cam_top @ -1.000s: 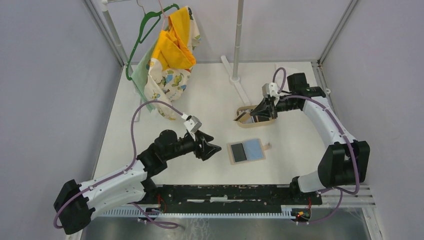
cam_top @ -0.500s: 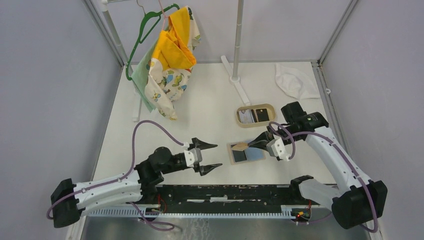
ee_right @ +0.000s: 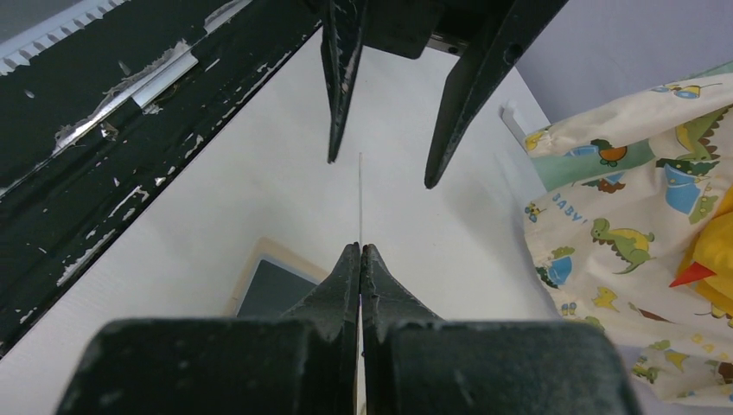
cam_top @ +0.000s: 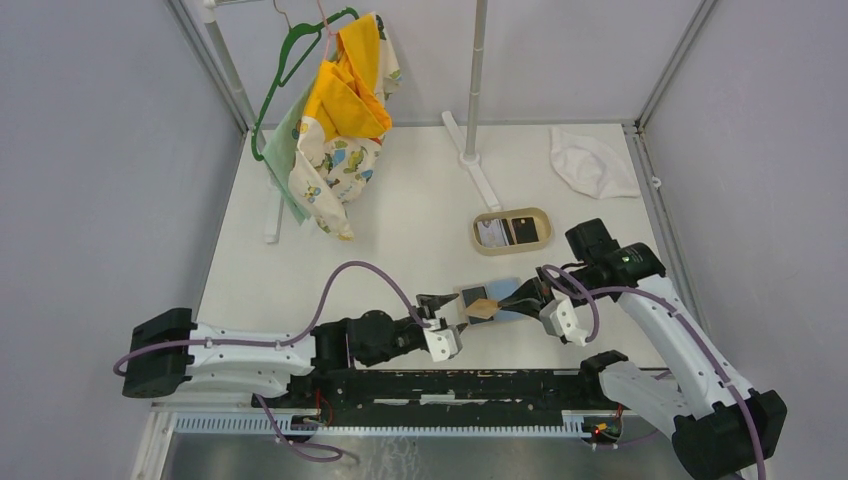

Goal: Put the credit cards into the card holder
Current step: Pick up the credit card from the storage box.

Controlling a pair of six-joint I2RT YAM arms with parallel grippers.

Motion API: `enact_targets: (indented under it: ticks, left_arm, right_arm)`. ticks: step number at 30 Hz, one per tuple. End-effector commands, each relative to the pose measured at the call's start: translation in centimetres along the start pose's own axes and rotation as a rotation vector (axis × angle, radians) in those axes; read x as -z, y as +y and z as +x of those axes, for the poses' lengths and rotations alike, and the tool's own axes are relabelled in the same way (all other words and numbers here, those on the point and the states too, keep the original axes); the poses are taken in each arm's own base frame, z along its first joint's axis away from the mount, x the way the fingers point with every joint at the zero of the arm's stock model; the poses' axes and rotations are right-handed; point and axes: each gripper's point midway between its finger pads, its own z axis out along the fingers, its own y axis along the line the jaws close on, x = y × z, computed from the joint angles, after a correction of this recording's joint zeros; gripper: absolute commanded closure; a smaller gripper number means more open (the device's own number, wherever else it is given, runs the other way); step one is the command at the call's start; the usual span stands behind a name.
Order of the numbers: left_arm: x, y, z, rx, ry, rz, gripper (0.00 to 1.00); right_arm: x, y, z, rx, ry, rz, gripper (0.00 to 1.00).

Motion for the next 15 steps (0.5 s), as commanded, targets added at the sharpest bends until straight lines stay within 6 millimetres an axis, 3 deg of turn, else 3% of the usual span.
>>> enact_targets:
  ticks: [1,6,15]
  left_arm:
    - [-1.1,3.8,-2.6,-0.053,-0.031,-0.177,0.39]
    - [-2.3,2.9,-2.9,-0.041,-0.031,-0.13,0.52]
    - [-3.6,0.9,-3.2,-0.026,-0.055,-0.037,0.54]
  right_arm:
    - [-0.3,-0.8,-0.9,0.254,-0.043,0.015,1.0]
    - [-0.5,-0.8,-1.0,0.25,-0.056,0.015,1.0]
    - [-0.7,-0.8,-0.9,0.219,-0.075,0.019,1.0]
